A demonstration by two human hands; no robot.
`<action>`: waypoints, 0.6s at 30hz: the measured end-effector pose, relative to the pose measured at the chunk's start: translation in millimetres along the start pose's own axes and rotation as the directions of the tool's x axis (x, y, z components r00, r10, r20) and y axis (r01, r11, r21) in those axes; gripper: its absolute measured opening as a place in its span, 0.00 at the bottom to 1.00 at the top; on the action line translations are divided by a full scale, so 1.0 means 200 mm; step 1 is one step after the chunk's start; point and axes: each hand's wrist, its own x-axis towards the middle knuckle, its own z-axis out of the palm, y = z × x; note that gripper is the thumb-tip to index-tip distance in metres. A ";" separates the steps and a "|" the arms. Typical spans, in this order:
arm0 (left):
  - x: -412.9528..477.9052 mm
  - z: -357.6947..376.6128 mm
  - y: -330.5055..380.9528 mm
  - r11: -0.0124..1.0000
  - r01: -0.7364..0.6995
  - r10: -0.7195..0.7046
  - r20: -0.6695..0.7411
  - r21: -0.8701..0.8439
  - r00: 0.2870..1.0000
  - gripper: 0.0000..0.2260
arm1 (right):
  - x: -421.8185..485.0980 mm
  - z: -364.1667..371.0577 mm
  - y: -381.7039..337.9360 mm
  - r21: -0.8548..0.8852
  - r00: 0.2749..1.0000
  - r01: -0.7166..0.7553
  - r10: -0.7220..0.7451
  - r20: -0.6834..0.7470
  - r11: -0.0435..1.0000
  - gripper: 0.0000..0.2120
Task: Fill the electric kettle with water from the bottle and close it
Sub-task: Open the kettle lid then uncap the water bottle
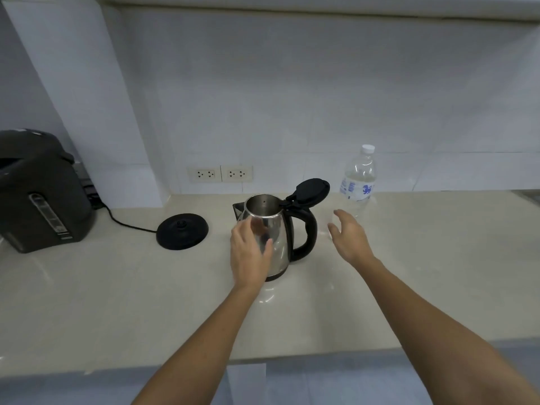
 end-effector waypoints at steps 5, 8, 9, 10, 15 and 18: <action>-0.04 0.03 0.18 0.943 -0.305 0.303 -0.039 -0.129 0.952 0.20 | -0.01 -0.15 0.03 -0.180 0.995 0.078 -0.089 -0.053 0.981 0.22; -0.06 0.07 0.29 0.871 -0.460 0.478 0.083 -0.172 0.874 0.19 | 0.02 -0.27 0.06 -0.233 0.993 0.082 -0.100 -0.067 0.969 0.23; -0.06 0.09 0.33 0.858 -0.480 0.506 0.130 -0.184 0.853 0.19 | 0.04 -0.31 0.07 -0.238 0.992 0.079 -0.100 -0.076 0.968 0.23; -0.06 0.12 0.37 0.856 -0.478 0.511 0.176 -0.197 0.841 0.20 | 0.06 -0.35 0.08 -0.242 0.991 0.076 -0.099 -0.084 0.967 0.23; -0.02 0.31 0.54 0.914 -0.318 0.393 0.358 -0.252 0.847 0.24 | 0.18 -0.51 0.13 -0.267 0.982 0.105 -0.142 -0.125 0.958 0.23; 0.03 0.45 0.60 0.950 -0.199 0.288 0.431 -0.241 0.855 0.26 | 0.29 -0.58 0.15 -0.246 0.983 0.104 -0.138 -0.122 0.964 0.24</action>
